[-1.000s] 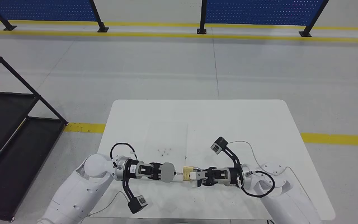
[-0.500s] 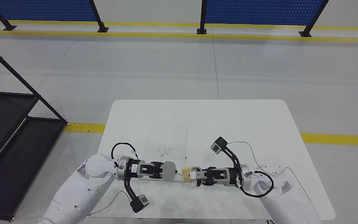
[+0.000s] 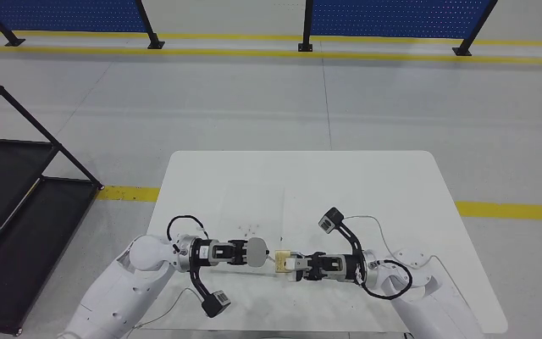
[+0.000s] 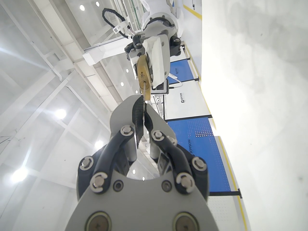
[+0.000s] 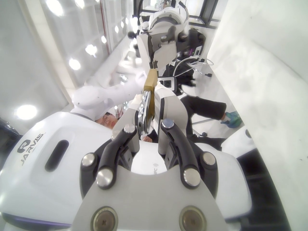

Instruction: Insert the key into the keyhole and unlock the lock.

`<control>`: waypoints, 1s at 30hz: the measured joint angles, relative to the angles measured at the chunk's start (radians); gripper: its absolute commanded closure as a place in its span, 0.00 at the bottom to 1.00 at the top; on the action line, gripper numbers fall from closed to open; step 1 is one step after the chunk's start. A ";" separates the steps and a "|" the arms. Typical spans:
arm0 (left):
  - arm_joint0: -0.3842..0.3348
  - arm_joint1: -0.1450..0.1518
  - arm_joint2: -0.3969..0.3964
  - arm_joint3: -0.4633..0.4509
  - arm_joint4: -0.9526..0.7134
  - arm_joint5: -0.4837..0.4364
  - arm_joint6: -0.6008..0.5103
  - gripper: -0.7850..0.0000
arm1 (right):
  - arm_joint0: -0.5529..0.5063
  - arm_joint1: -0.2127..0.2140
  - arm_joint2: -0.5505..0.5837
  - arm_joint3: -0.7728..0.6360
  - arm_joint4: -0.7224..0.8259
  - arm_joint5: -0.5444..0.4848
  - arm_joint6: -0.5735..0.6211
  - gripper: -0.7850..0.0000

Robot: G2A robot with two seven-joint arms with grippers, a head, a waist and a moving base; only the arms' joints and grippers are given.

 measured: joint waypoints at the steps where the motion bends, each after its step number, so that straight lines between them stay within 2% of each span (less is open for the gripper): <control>1: 0.001 0.000 0.000 0.000 0.000 0.000 -0.002 1.00 | 0.000 0.000 0.000 0.000 0.000 -0.002 -0.001 1.00; 30: 0.006 -0.002 -0.002 0.007 -0.005 0.014 -0.065 1.00 | -0.009 0.002 0.006 -0.002 0.010 -0.018 -0.026 1.00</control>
